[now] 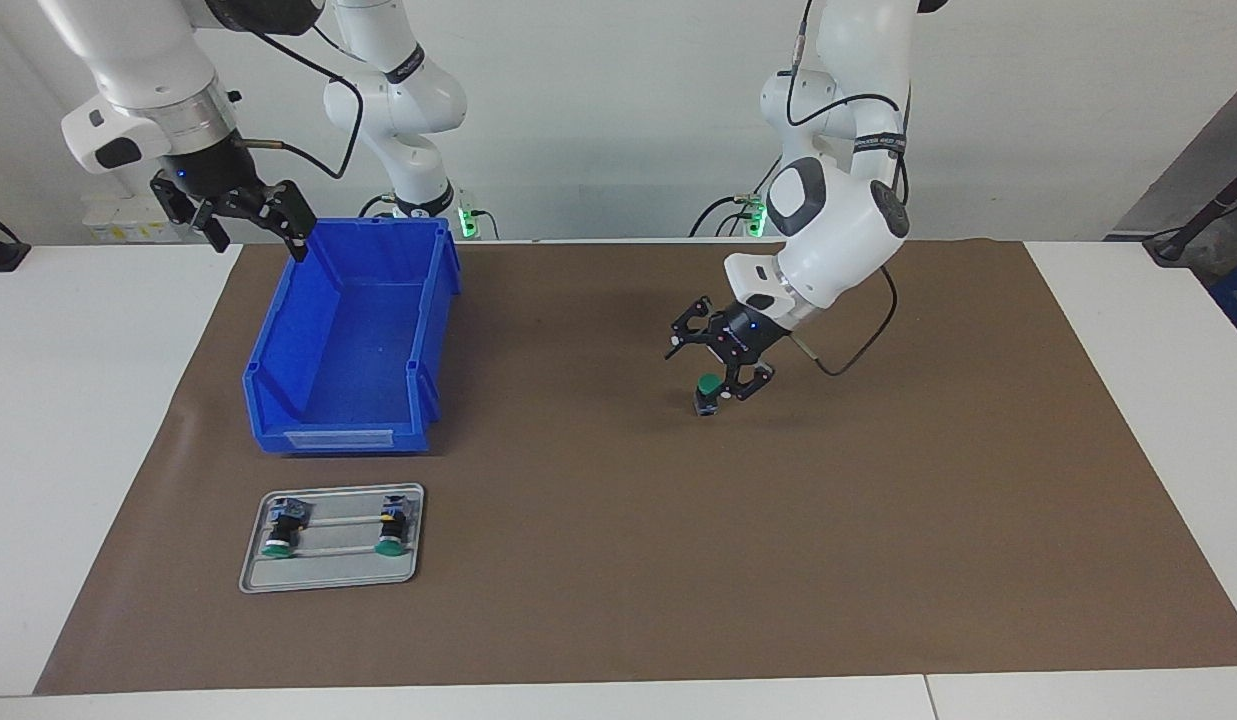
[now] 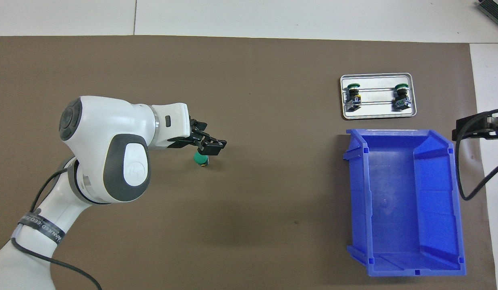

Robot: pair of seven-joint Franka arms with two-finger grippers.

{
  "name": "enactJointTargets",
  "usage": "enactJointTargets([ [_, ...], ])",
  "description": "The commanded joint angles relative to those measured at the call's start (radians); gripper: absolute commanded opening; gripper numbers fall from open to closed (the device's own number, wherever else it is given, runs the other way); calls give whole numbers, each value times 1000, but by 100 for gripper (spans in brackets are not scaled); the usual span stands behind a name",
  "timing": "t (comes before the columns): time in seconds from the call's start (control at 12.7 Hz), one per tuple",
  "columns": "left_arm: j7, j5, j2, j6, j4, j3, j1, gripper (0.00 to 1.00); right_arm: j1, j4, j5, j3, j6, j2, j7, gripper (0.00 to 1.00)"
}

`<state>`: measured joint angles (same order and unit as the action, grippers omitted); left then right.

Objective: Place and press button with both arms
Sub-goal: 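Lift the left gripper off the button and withdraw it to rest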

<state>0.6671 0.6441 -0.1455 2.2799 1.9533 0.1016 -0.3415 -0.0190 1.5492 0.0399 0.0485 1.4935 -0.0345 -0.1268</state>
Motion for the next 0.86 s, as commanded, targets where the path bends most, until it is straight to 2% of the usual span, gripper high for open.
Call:
enactJointTargets([
  [0.0, -200, -154, -26, -92, -63, 3, 10, 68, 11, 34, 2, -3, 22, -28, 30, 100],
  [0.08, -298, -226, -28, -118, -73, 3, 0, 50, 10, 34, 2, -2, 22, -28, 30, 100],
  [0.16, -385, -318, -28, -131, -74, 3, -5, 38, 10, 35, 2, -2, 21, -28, 30, 100],
  [0.31, -563, -447, -28, -138, -71, 4, -13, 31, 11, 35, 2, -3, 21, -28, 32, 100],
  [0.55, -664, -469, -26, -137, -50, 4, -16, 20, 11, 35, 2, -2, 19, -28, 32, 100],
  [0.71, -678, -469, -22, -123, -19, 3, -28, 7, 11, 35, 2, -2, 21, -28, 32, 100],
  [0.79, -679, -469, -17, -112, -1, 3, -28, 7, 11, 35, 2, -2, 19, -28, 32, 100],
])
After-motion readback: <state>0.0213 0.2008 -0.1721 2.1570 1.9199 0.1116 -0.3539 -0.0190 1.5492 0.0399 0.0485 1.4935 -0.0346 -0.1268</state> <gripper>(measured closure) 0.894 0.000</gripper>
